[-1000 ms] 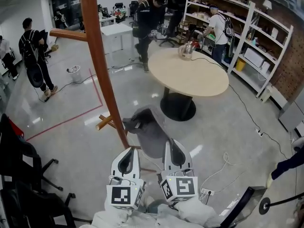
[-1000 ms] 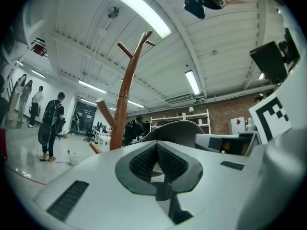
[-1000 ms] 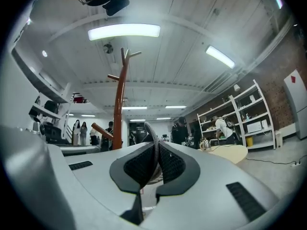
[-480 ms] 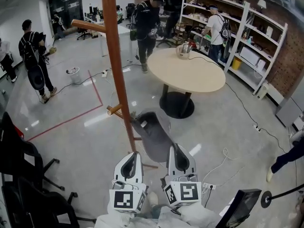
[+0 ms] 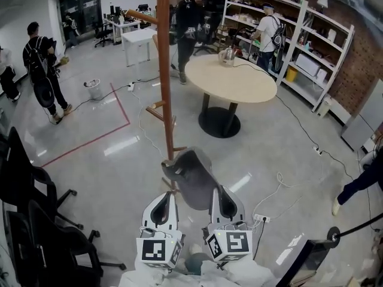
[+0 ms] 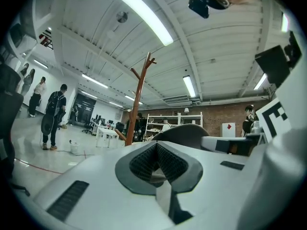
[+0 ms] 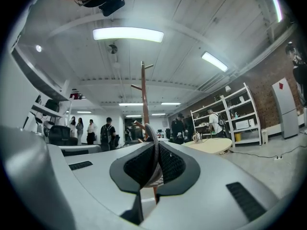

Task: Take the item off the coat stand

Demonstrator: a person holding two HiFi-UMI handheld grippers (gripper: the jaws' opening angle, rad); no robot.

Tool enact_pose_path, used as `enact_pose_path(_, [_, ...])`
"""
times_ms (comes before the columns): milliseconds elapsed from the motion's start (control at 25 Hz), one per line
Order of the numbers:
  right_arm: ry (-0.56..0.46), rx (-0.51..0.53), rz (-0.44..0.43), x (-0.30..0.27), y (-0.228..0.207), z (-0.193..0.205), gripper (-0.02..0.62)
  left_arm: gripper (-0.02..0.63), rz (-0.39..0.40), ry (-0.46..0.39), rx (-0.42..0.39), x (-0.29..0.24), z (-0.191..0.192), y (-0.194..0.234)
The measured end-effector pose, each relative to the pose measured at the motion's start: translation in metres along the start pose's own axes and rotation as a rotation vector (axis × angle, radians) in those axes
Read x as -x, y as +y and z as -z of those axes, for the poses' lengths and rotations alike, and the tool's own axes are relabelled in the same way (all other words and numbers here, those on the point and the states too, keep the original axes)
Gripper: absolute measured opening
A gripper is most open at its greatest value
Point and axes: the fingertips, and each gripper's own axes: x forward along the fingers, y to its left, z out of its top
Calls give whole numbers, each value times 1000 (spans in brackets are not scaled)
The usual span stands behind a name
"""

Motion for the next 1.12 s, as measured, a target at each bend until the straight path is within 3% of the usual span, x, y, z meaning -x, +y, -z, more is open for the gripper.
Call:
enact_pose_path(720, [-1,5,-141,18,31,-7,23,0,-36,-11,-60,30,-15,-27])
enact_pose_path(1120, [1,19,-157,19,31,-4,23,0,-55,-10,-59,29,-12,-25])
